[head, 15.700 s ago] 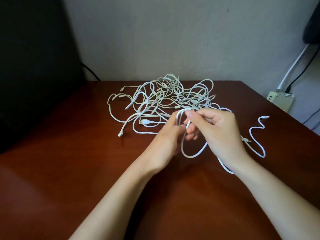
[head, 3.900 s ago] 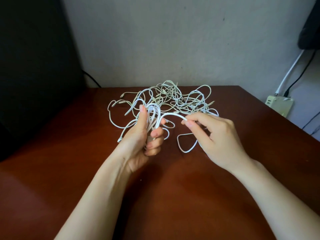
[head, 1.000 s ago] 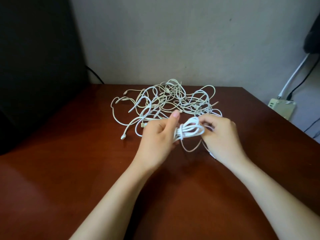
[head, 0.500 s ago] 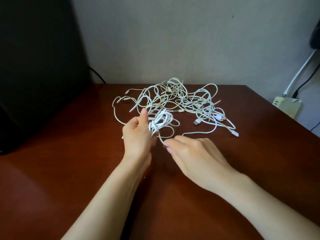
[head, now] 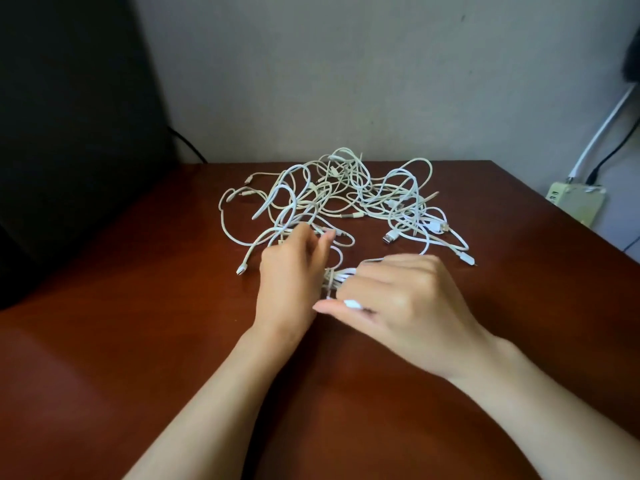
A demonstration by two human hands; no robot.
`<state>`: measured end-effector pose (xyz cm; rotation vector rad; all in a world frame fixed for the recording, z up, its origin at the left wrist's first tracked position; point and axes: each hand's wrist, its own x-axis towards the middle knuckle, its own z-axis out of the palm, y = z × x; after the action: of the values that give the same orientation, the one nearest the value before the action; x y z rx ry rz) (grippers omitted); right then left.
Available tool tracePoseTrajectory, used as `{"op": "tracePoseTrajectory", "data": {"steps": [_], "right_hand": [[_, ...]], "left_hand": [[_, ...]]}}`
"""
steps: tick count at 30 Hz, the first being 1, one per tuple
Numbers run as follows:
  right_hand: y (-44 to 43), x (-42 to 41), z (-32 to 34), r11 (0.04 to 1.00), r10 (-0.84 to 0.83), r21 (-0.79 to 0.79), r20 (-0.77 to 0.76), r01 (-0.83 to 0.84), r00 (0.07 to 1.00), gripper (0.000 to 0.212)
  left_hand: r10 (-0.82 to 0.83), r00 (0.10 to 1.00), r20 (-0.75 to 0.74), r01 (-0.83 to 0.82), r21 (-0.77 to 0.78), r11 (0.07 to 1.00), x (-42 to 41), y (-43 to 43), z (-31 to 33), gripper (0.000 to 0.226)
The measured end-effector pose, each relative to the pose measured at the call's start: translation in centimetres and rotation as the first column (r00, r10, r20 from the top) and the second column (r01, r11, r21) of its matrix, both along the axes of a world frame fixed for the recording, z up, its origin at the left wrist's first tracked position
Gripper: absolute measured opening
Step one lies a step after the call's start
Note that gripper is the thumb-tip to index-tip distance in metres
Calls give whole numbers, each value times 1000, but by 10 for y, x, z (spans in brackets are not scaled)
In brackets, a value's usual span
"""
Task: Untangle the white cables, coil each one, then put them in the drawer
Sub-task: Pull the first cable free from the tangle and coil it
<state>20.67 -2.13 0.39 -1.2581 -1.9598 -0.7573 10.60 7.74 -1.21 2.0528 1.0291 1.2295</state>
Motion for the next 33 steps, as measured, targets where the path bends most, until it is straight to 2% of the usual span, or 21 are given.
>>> {"op": "tracePoseTrajectory", "data": {"steps": [2,5,9,12,15,18,20,22,24,25,27,29,30,31,33], "right_hand": [[1,5,1,1000,-2,-28,-154,-2,988,37],[0,9,6,998,2,-63,-401,-30,916,30],[0,18,13,997,-31,-74,-563,-13,826,30],[-1,24,16,996,-55,-91,-696,-13,716,28],[1,27,15,992,-90,-124,-743,-4,664,29],[2,23,14,982,-112,-183,-745,-39,658,28],[2,22,16,971,-132,-225,-773,-74,620,28],[3,21,19,957,-142,-247,-854,-151,500,30],[6,22,17,939,-139,-235,-927,-251,347,40],[7,22,15,929,-155,-241,-943,-282,295,45],[11,18,10,916,-203,-271,-949,-295,241,36],[14,14,6,915,-225,-296,-938,-274,263,26],[15,12,4,921,-220,-302,-925,-246,310,26],[14,9,3,931,-200,-295,-905,-214,377,25],[13,5,0,965,-144,-244,-791,-91,595,21]], "left_hand": [[-152,988,-17,152,-22,988,-1,-5,1,34],[-359,933,-10,359,-42,932,-3,-15,4,17],[-390,914,114,397,-56,916,-1,-17,5,13],[-361,904,229,387,-76,919,0,-13,5,11],[-379,885,271,415,-88,906,-2,-10,5,10],[-448,873,193,465,-51,884,-4,-14,5,10],[-477,858,188,494,-48,868,-3,-19,7,10],[-481,826,296,524,-86,847,-1,-22,10,8],[-413,769,487,553,-184,812,3,-23,12,9],[-355,737,575,571,-248,783,5,-23,13,11],[-233,691,684,595,-355,722,6,-22,14,15],[-145,659,738,610,-411,677,6,-18,14,20],[-113,642,758,619,-426,660,6,-15,13,22],[-80,630,772,622,-441,647,5,-13,12,25],[-13,621,783,623,-484,614,4,-10,11,30]]}}
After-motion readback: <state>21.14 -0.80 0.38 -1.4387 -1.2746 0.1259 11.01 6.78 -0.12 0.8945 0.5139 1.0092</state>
